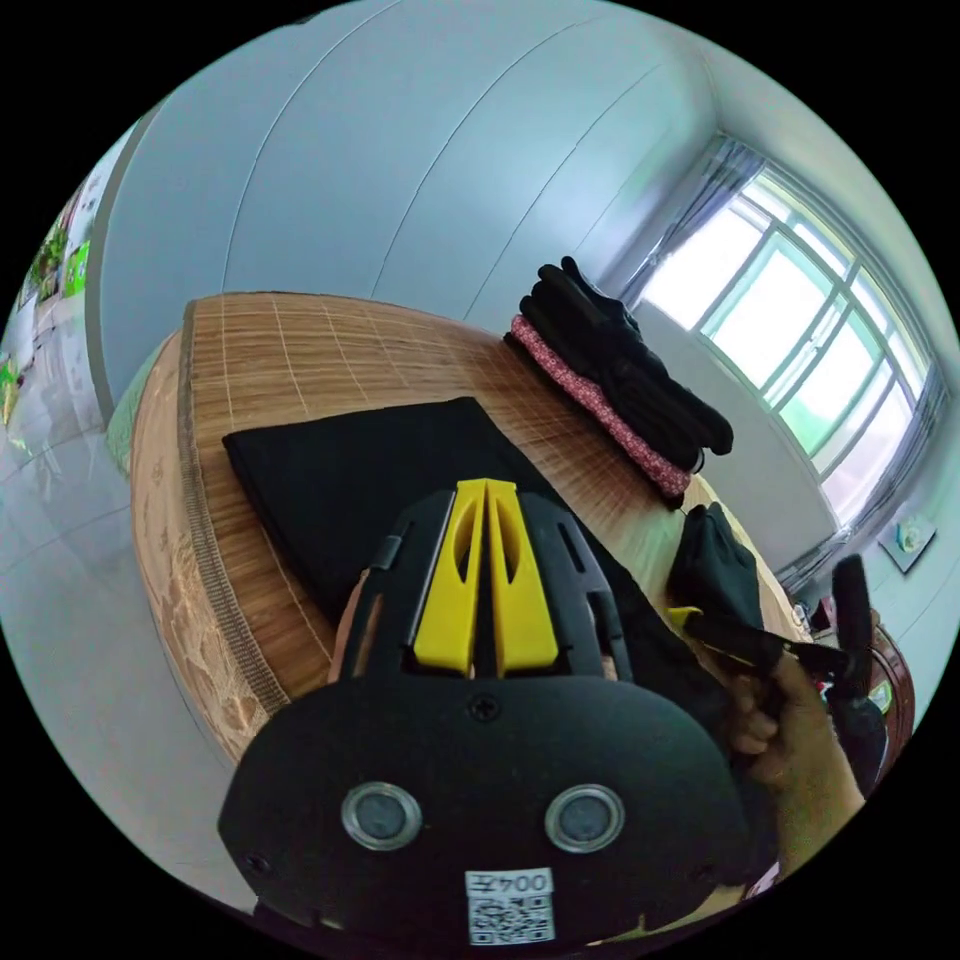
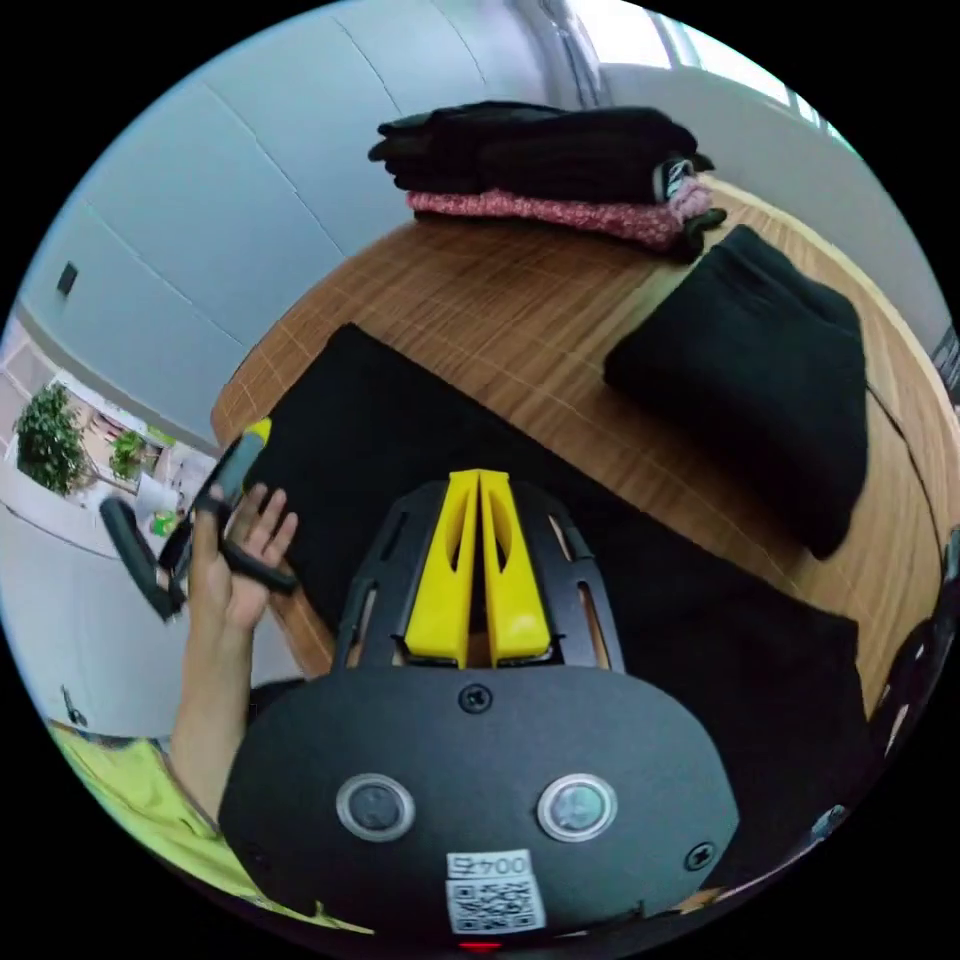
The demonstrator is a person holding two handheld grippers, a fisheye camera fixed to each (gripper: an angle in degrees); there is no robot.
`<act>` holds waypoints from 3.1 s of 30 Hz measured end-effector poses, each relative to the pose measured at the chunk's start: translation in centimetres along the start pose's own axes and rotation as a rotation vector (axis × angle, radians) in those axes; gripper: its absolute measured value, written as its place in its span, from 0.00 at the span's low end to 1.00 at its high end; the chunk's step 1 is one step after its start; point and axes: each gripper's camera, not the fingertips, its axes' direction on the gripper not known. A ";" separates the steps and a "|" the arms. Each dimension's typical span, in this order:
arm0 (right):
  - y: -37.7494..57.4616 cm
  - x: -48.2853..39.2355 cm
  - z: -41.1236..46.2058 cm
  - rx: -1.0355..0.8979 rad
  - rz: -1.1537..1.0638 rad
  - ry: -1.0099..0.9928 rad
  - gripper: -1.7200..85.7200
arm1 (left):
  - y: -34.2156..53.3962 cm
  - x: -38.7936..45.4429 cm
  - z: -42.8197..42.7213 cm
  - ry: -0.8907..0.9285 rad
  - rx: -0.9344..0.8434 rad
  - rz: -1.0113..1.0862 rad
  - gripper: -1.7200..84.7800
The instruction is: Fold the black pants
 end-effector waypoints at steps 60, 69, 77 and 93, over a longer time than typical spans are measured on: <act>61.4 17.0 -24.1 0.396 0.357 0.349 0.01 | -3.8 -24.1 3.9 0.587 -0.391 -0.440 0.15; 62.5 18.2 -25.1 0.400 0.367 0.339 0.01 | -2.7 -28.0 8.0 0.571 -0.446 -0.504 0.17; 62.9 18.9 -25.6 0.403 0.367 0.347 0.01 | -4.0 -28.4 9.7 0.518 -0.485 -0.460 0.17; 62.3 19.6 -25.6 0.401 0.367 0.367 0.01 | -8.5 -29.3 10.4 0.450 -0.328 -0.525 0.13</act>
